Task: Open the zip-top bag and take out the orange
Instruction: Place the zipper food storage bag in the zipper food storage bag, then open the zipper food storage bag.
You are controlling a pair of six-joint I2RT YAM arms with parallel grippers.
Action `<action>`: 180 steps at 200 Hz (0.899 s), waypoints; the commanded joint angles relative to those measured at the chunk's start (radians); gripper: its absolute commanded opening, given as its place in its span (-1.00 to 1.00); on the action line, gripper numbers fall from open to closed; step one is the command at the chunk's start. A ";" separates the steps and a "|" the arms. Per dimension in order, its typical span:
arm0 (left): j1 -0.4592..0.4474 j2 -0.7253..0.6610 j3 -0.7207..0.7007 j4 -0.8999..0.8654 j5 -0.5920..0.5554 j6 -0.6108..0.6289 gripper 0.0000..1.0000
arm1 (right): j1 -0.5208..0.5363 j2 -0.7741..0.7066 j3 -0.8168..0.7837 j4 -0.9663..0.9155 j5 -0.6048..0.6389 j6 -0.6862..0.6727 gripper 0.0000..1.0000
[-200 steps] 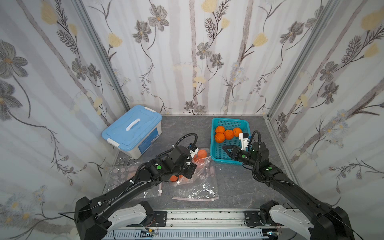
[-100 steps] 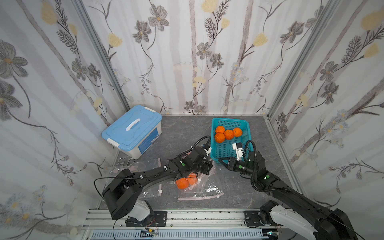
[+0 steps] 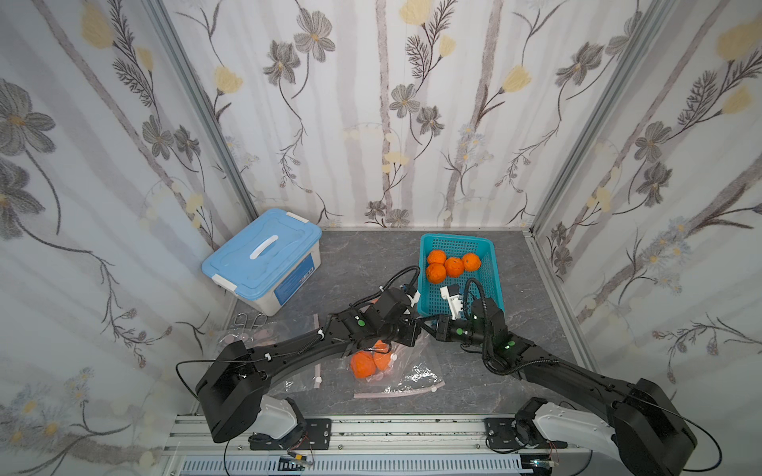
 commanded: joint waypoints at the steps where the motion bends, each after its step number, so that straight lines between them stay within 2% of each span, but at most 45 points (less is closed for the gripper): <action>1: 0.000 -0.028 -0.008 -0.061 -0.057 0.021 -1.00 | 0.030 0.044 0.014 0.001 -0.014 -0.035 -0.70; 89: 0.000 -0.124 -0.036 -0.044 -0.198 -0.019 -1.00 | 0.142 0.103 -0.006 -0.149 -0.002 -0.188 -0.74; 145: -0.001 -0.197 -0.083 0.053 -0.132 -0.015 -1.00 | 0.163 0.103 -0.006 -0.165 0.038 -0.261 -0.76; 180: -0.001 -0.229 -0.100 0.098 -0.097 -0.005 -1.00 | 0.166 0.046 -0.023 -0.099 0.031 -0.261 -0.74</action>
